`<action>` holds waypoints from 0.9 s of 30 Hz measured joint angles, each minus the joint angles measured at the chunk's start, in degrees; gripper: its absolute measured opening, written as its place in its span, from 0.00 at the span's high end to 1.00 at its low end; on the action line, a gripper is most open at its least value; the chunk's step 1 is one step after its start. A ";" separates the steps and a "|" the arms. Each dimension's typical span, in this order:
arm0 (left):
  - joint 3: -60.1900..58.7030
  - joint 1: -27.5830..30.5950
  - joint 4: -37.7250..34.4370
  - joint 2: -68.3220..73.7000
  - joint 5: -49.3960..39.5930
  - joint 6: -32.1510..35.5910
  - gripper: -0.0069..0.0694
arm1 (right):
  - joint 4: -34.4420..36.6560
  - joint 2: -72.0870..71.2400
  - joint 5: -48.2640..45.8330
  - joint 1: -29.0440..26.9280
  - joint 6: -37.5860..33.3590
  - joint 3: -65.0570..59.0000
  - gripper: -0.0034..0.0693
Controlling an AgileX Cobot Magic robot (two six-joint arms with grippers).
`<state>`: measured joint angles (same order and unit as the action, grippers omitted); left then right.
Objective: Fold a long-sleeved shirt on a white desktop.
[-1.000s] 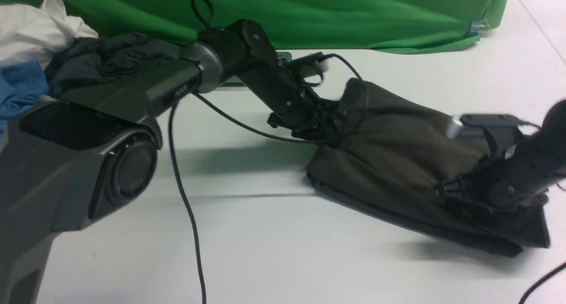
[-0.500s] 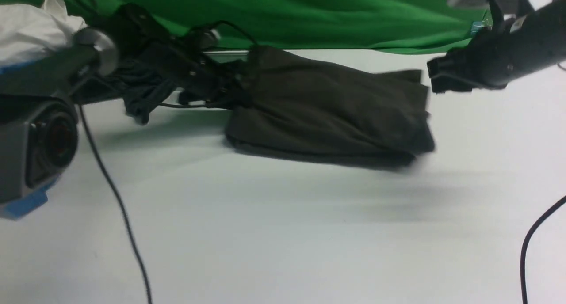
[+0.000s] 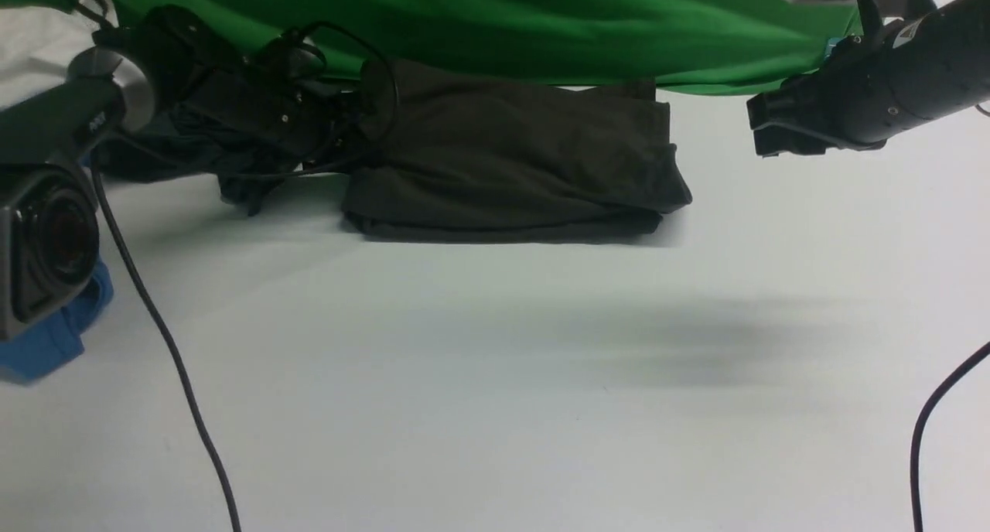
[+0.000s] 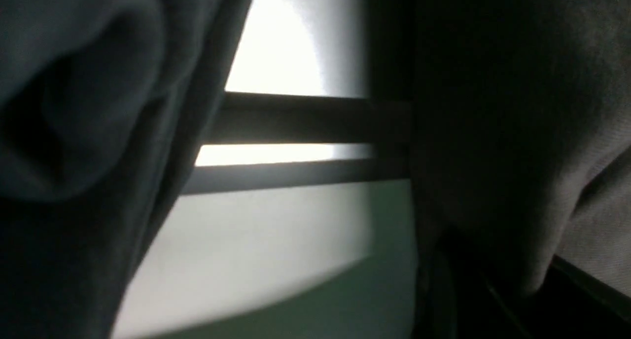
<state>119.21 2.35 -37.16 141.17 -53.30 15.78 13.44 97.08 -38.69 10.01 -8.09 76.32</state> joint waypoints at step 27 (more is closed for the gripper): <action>-7.09 -0.90 4.84 -31.97 -16.20 -0.58 0.01 | -0.06 -39.36 12.91 0.00 -0.51 -25.51 0.93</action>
<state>112.12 1.45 -32.33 109.20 -69.50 15.20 13.38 57.71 -25.78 10.01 -8.61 50.81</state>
